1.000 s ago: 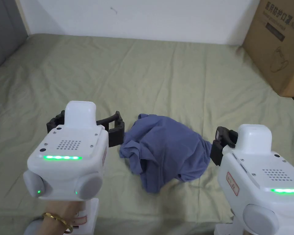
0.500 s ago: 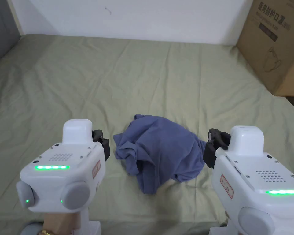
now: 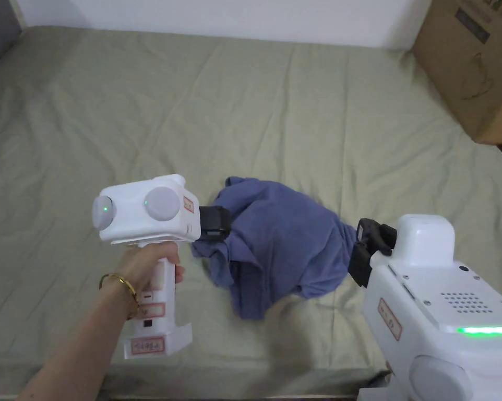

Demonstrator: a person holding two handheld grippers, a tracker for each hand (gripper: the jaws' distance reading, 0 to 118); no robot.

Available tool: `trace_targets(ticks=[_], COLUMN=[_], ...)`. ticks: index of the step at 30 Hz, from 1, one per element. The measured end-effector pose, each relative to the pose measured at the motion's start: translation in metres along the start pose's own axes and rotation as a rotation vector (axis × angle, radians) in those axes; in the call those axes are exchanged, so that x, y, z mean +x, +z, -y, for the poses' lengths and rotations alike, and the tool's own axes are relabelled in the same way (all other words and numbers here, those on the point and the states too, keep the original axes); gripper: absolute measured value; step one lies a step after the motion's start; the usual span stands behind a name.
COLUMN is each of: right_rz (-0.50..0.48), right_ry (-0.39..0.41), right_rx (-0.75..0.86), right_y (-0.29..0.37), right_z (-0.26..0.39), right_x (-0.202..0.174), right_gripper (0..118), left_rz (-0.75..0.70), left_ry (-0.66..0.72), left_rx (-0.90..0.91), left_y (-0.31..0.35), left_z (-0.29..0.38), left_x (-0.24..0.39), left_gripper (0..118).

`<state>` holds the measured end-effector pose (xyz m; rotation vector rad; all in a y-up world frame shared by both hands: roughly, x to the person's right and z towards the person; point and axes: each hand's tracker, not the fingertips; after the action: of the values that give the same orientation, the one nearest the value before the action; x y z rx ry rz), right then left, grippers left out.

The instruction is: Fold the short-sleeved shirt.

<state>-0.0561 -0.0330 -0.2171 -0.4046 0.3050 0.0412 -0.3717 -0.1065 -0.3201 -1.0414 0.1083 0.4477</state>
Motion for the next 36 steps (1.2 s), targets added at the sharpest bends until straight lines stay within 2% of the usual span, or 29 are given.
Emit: trace_targets(ticks=[3,4,5,6,7,8,10,13,17,21,22,23,25,26,27,28,29,34,36], right_rz=[0.018,0.026,0.03,0.036,0.042,0.047,0.06,0.074,0.083,0.056,0.052,0.056,0.034,0.022,0.018,0.024,0.054,0.143,0.173], right_ry=[-0.001,-0.003,-0.006,-0.014,-0.021,-0.026,-0.033,-0.036,-0.045,-0.029,-0.018,-0.021,-0.033,-0.047,-0.063,-0.065,-0.074,-0.015,-0.017], right_rx=[-0.022,-0.029,-0.034,-0.04,-0.045,-0.048,-0.052,-0.052,-0.07,-0.2,-0.227,-0.225,-0.326,-0.384,-0.441,-0.422,-0.472,-0.662,-0.711], right_y=[-0.003,-0.004,-0.004,-0.005,-0.005,-0.005,-0.006,-0.007,-0.017,-0.055,-0.069,-0.079,-0.111,-0.128,-0.146,-0.16,-0.175,-0.248,-0.266], right_z=[0.004,0.006,0.007,0.008,0.008,0.009,0.009,0.008,-0.006,-0.03,-0.035,-0.037,-0.043,-0.044,-0.044,-0.044,-0.043,-0.02,-0.008], right_x=[0.004,0.006,0.008,0.01,0.012,0.014,0.018,0.023,0.031,0.046,0.049,0.051,0.057,0.059,0.062,0.065,0.067,0.078,0.081], right_gripper=[0,0,0,0,0,0,0,0,0,0,4,14,67,100,117,113,113,113,110], left_rz=[-0.004,-0.025,-0.038,-0.053,-0.068,-0.073,-0.111,-0.038,-0.033,-0.027,-0.029,-0.028,-0.023,-0.019,-0.014,-0.007,-0.003,-0.006,-0.016], left_ry=[0.017,0.005,-0.011,-0.037,-0.078,-0.103,-0.127,-0.088,-0.051,-0.065,-0.062,-0.058,-0.041,-0.035,-0.023,-0.016,-0.011,0.004,0.007], left_rx=[-0.078,-0.092,-0.099,-0.112,-0.122,-0.122,-0.099,-0.074,0.074,0.214,0.24,0.26,0.286,0.289,0.297,0.302,0.303,0.328,0.327], left_y=[-0.026,-0.032,-0.038,-0.042,-0.046,-0.047,-0.046,-0.03,0.005,0.043,0.052,0.059,0.069,0.072,0.077,0.078,0.08,0.087,0.085], left_z=[-0.009,-0.009,-0.009,-0.009,-0.008,-0.005,0.002,0.007,0.01,0.014,0.016,0.018,0.017,0.017,0.017,0.013,0.012,0.004,-0.001], left_x=[0.004,0.007,0.008,0.01,0.012,0.013,0.015,0.007,-0.006,-0.015,-0.017,-0.019,-0.025,-0.027,-0.03,-0.033,-0.035,-0.042,-0.045], left_gripper=[114,109,98,67,30,2,2,2,2,2,2,2,2,2,2,2,2,2,2])
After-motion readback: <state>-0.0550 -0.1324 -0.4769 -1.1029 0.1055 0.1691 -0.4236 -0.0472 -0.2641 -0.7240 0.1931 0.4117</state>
